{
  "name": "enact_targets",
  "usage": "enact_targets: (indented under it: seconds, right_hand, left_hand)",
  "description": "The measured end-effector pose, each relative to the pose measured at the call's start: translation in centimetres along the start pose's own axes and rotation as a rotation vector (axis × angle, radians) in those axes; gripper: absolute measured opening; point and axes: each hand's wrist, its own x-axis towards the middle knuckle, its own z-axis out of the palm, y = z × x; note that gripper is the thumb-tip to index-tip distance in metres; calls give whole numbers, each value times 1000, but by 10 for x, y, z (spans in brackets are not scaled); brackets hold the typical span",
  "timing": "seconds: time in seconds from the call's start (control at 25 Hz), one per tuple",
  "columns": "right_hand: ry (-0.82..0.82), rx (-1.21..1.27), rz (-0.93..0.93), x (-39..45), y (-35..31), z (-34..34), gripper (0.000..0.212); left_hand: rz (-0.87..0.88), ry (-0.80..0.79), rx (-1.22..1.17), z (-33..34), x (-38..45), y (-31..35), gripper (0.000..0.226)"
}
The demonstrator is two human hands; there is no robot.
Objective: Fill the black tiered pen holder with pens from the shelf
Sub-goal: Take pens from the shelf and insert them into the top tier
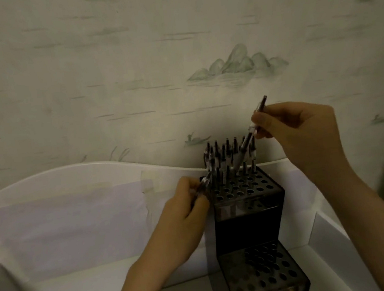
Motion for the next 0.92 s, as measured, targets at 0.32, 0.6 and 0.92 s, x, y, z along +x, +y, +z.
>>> enact_targets:
  seconds: [0.32, 0.6, 0.92]
  right_hand:
    - [-47, -295, -164, -9, 25, 19, 17]
    - [-182, -368, -59, -20, 49, 29, 19]
    - [-179, -336, 22, -29, 49, 18, 21]
  left_hand:
    - [-1, 38, 35, -4, 2, 2, 26]
    - [-11, 44, 36, -2, 0, 4, 23]
    - [8, 17, 47, 4, -2, 9, 29]
